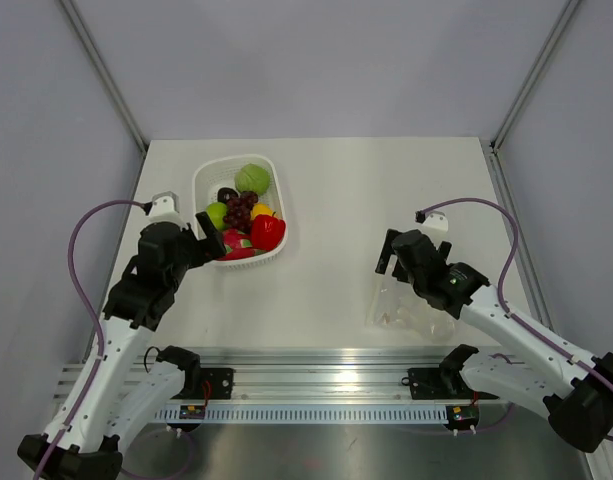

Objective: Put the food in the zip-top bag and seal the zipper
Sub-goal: Pick up the zipper food storage bag at the center of the board.

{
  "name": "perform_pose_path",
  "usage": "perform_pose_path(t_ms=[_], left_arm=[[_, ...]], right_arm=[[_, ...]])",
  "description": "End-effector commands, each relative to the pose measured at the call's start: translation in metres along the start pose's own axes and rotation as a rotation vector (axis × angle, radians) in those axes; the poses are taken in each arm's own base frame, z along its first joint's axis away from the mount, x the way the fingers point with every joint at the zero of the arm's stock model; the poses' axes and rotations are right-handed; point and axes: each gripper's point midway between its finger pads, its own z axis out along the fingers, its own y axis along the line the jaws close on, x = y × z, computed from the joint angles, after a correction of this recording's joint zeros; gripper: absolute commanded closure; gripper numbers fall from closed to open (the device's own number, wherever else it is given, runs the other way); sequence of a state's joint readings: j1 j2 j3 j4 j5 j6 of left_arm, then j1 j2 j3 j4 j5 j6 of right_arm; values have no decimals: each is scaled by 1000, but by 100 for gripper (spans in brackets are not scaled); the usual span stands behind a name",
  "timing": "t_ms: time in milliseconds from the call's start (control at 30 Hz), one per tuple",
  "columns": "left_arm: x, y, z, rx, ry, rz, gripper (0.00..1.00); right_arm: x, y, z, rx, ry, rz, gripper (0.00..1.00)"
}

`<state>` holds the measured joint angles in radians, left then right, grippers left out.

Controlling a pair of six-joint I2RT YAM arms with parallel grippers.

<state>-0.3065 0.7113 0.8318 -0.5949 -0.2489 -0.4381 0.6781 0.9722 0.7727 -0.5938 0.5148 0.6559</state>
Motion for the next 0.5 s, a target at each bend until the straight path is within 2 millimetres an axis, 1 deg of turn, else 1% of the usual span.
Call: perform_pose_path(t_ms=[0,33,100,167,200,233,267,333,400,433,467], left_arm=[[-18,-9,-5,21,-32,-27,1],[-14,-7,0,-3,-11,-30,1],[-14,-5,3,-30,6,-47,1],[-6,-3,9,-53,44,-40,1],[-4,-3,9,-58,56,-46,1],[-2,-3,10,-57,68,-42,1],[0,-4,12,-57,82,-40,1],[4,-8,12,-30,101,-30,1],[4,-14,11,6,90,-45,1],[9,-14,13,16,93,-52,1],[9,-16,13,26,87,-65,1]], right_arm=[[-5,-1,2,18,-31,26,1],[-3,-3,2,28,-22,20,1],[-3,-6,4,62,-17,20,1],[2,-12,7,110,11,-1,0],[2,-15,8,140,12,1,1],[7,-21,9,172,34,-16,1],[11,-22,13,201,55,-31,1],[14,-22,15,233,88,-44,1],[27,-23,24,271,149,-76,1],[32,-23,26,283,173,-87,1],[39,-23,32,302,203,-107,2]])
